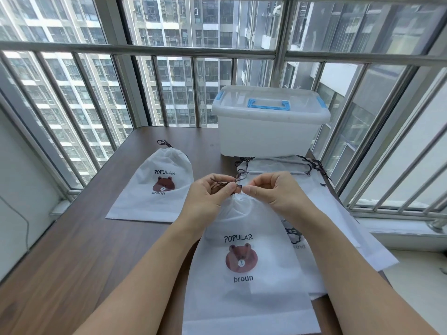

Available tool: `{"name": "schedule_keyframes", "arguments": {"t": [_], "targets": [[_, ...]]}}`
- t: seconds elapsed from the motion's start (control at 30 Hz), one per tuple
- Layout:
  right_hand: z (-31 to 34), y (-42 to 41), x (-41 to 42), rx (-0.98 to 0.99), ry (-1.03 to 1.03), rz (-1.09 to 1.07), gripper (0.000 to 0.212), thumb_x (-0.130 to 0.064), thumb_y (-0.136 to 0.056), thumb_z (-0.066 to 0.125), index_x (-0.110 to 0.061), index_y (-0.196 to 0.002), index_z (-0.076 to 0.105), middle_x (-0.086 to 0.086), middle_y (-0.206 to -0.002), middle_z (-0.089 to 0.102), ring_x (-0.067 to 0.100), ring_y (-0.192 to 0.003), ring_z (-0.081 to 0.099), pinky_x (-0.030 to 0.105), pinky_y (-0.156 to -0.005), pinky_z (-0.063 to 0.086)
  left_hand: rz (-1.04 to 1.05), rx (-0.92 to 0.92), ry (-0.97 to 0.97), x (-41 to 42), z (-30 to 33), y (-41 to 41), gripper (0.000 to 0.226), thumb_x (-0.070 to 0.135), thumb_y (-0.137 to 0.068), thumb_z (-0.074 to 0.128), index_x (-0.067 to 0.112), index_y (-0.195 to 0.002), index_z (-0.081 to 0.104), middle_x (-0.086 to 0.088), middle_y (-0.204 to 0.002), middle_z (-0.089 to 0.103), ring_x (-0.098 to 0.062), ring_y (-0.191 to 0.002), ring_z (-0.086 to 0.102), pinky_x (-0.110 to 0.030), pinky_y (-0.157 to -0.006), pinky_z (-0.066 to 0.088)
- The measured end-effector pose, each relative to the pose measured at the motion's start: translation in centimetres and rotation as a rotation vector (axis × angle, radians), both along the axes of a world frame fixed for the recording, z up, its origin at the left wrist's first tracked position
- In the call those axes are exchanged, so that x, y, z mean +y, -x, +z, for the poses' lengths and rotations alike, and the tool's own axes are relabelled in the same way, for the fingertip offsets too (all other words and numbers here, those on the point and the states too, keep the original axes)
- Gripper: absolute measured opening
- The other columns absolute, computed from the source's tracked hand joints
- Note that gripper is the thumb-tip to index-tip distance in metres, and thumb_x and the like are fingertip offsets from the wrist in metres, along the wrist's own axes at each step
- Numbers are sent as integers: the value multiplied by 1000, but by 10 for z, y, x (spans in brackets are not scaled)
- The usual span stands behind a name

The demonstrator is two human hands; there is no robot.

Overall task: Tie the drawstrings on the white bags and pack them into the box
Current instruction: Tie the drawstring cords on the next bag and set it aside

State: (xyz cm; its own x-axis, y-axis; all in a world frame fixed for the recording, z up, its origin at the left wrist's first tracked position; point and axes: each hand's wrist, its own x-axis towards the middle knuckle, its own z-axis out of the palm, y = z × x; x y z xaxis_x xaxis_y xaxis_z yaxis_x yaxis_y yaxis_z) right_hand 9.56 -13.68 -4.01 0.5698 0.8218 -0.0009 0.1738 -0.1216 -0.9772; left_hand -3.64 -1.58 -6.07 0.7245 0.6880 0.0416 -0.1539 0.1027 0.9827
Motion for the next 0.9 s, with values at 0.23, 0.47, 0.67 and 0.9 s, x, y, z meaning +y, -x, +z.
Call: {"name": "schedule_keyframes", "arguments": {"t": [0.23,0.47,0.67,0.9], "targets": [[1,5,0,282,-50,88,21,-14,-88,74,5,-98,73,10,-88,74,14,-74,66,21,-68,52,42,-53,137,0,1,0,7,2,-86,70,8,-88,75,-7,-82,77,-13,-76,71,-20,-74,56],[-6,11,7,77,-50,-19,12,-16,-81,83,-6,-84,77,10,-87,78,13,-80,68,29,-82,50,-10,-60,159,-1,2,1,8,3,-86,70,6,-92,76,-9,-85,77,-14,-77,71,-20,-73,56],[-8,12,10,-80,-98,-52,12,-2,-80,81,2,-74,71,16,-74,74,13,-64,62,23,-63,49,-2,-20,-27,1,2,5,11,6,-79,78,12,-88,79,-10,-84,77,-14,-75,70,-20,-73,56],[-13,12,14,-34,-75,-75,18,4,-76,78,-8,-79,65,10,-70,69,16,-63,57,25,-60,44,2,13,-288,5,-2,5,15,6,-78,80,18,-87,80,-6,-83,78,-19,-76,70,-27,-77,57]]}}
